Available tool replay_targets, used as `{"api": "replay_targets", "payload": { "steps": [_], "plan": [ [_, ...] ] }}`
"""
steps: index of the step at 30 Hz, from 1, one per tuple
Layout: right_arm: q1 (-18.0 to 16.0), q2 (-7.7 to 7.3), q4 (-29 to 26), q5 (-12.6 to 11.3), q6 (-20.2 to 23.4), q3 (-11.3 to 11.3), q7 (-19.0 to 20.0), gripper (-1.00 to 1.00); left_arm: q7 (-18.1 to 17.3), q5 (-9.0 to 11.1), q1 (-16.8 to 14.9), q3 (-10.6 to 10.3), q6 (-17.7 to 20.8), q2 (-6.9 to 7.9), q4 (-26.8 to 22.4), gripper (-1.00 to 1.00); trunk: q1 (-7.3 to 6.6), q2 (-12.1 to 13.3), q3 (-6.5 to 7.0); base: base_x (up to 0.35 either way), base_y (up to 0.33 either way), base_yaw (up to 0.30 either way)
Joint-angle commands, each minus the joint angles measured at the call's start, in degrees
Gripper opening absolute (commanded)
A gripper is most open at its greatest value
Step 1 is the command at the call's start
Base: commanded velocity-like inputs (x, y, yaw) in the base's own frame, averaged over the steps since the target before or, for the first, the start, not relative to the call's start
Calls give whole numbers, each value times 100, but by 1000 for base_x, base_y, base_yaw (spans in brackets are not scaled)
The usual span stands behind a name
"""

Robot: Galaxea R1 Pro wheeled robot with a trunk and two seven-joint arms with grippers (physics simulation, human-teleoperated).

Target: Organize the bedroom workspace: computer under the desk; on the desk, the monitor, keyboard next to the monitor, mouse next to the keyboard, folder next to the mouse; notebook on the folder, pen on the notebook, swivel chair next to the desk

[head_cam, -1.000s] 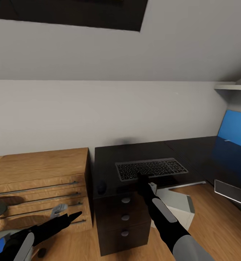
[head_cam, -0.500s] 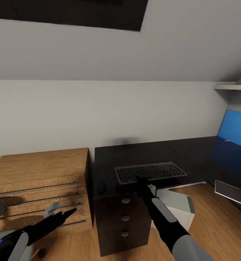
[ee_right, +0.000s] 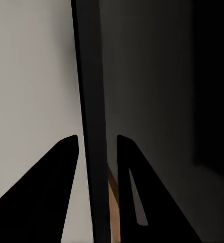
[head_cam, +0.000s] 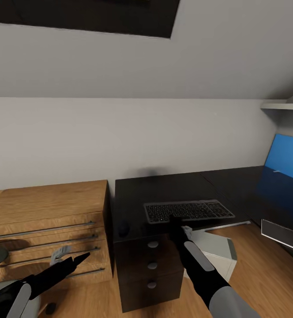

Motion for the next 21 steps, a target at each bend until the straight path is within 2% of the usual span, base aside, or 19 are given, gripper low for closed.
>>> {"api": "replay_targets", "payload": {
  "steps": [1,4,12,14,21],
  "plan": [
    [-5,-1,-1,-64,-110,32,15,-100,-8,26,-4,8,40,-1,0,100,0,-3,-6,0,0,0],
    [-5,10,6,-64,-481,43,9,-100,-8,26,-4,9,40,-1,-9,100,0,-3,-6,0,0,0],
    [-5,114,28,-66,-1090,47,-1,-100,-11,26,-4,9,40,1,-25,100,0,-3,-6,0,0,0],
    [-5,218,163,-67,-1431,55,-2,-100,-18,32,-4,9,30,-6,-19,100,0,-3,-6,0,0,0],
    [-5,308,272,-56,-1650,72,18,-100,-25,29,-4,2,24,-9,-12,100,0,-3,-6,0,0,0]
  ]
}}
